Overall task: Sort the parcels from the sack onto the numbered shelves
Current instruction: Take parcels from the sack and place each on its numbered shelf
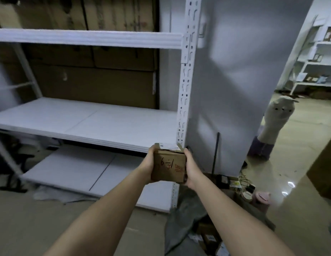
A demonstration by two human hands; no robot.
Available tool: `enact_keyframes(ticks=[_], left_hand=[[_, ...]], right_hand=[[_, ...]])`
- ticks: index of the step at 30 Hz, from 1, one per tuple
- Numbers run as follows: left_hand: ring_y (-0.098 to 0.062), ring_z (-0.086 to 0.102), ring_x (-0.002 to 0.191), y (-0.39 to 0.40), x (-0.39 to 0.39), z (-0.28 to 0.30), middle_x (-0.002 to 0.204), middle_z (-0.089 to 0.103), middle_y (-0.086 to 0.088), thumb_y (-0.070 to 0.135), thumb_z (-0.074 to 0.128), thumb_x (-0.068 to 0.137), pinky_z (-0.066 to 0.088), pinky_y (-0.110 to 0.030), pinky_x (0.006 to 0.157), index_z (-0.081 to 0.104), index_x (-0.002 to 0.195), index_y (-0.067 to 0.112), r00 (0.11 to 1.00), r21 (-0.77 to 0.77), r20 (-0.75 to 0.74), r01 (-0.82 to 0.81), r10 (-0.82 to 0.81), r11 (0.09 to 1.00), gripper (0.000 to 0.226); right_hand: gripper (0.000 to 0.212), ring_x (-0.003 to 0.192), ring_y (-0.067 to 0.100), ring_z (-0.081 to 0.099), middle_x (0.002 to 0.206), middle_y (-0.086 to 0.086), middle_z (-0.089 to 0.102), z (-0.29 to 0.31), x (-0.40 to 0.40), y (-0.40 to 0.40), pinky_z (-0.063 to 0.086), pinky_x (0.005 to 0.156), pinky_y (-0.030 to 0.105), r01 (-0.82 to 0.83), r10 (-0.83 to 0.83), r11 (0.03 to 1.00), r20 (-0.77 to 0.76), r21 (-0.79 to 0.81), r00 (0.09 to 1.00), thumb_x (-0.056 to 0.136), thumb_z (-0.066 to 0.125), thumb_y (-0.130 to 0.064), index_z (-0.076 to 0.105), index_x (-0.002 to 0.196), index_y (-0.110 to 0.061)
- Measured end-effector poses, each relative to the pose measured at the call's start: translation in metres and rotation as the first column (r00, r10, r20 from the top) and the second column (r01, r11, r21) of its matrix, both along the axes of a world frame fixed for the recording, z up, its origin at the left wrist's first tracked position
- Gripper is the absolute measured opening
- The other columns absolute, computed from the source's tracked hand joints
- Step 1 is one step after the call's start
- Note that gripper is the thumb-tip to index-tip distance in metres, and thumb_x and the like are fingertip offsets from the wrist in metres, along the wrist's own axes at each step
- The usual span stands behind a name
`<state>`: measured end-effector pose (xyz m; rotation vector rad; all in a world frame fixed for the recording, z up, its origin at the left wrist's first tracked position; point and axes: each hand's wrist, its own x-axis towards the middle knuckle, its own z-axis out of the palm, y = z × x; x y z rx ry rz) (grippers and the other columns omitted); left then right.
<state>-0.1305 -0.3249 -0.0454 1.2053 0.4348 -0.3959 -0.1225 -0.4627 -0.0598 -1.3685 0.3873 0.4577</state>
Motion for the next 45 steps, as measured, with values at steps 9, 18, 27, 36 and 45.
enact_keyframes(ticks=[9,18,27,36,45], left_hand=[[-0.033,0.07,0.091,0.161,-0.024,0.021,0.102,0.072,-0.017,0.068,0.056,0.072,0.058,-0.042,0.07,0.063,0.116,0.016,0.959,0.054,0.111,-0.268,0.261,0.962,0.069],[-0.029,0.066,0.101,0.345,-0.022,0.055,0.114,0.066,-0.008,0.08,0.053,0.058,0.052,-0.047,0.09,0.054,0.121,0.031,0.907,0.163,0.241,-0.388,0.345,0.907,0.079],[-0.024,0.065,0.103,0.463,-0.009,0.127,0.115,0.065,-0.004,0.076,0.05,0.056,0.053,-0.044,0.09,0.058,0.12,0.033,0.794,0.149,0.471,-0.501,0.384,0.853,0.078],[-0.021,0.059,0.112,0.552,0.056,0.212,0.124,0.061,-0.005,0.072,0.047,0.062,0.055,-0.041,0.086,0.054,0.128,0.031,0.628,0.187,0.74,-0.534,0.24,0.824,0.079],[-0.022,0.057,0.114,0.62,0.139,0.287,0.126,0.058,-0.007,0.067,0.048,0.07,0.05,-0.043,0.095,0.045,0.136,0.025,0.518,0.132,0.836,-0.508,0.18,0.851,0.079]], right_hand=[[0.058,0.091,0.026,0.069,0.095,0.01,0.073,0.026,-0.011,0.169,0.054,0.088,0.039,-0.124,0.126,0.992,0.176,-0.021,0.976,0.091,0.035,-0.068,0.068,0.103,-0.022],[0.053,0.109,0.024,0.059,0.121,0.006,0.061,0.067,-0.014,0.354,0.049,0.086,0.033,-0.068,0.069,0.998,0.33,-0.016,0.941,0.094,0.035,-0.06,0.053,0.128,-0.023],[0.075,0.111,0.021,0.058,0.121,-0.002,0.061,0.13,0.008,0.489,0.047,0.1,0.047,-0.005,0.014,1.0,0.598,-0.018,0.801,0.068,0.03,-0.083,0.054,0.12,-0.035],[0.056,0.123,0.02,0.05,0.136,0.002,0.052,0.21,0.078,0.579,0.039,0.106,0.042,0.102,-0.093,0.994,0.83,0.044,0.55,0.094,0.035,-0.063,0.051,0.134,-0.027],[0.057,0.131,0.018,0.042,0.141,0.001,0.046,0.28,0.181,0.653,0.034,0.11,0.038,0.195,-0.099,0.98,0.941,0.036,0.324,0.095,0.035,-0.059,0.046,0.14,-0.025]])
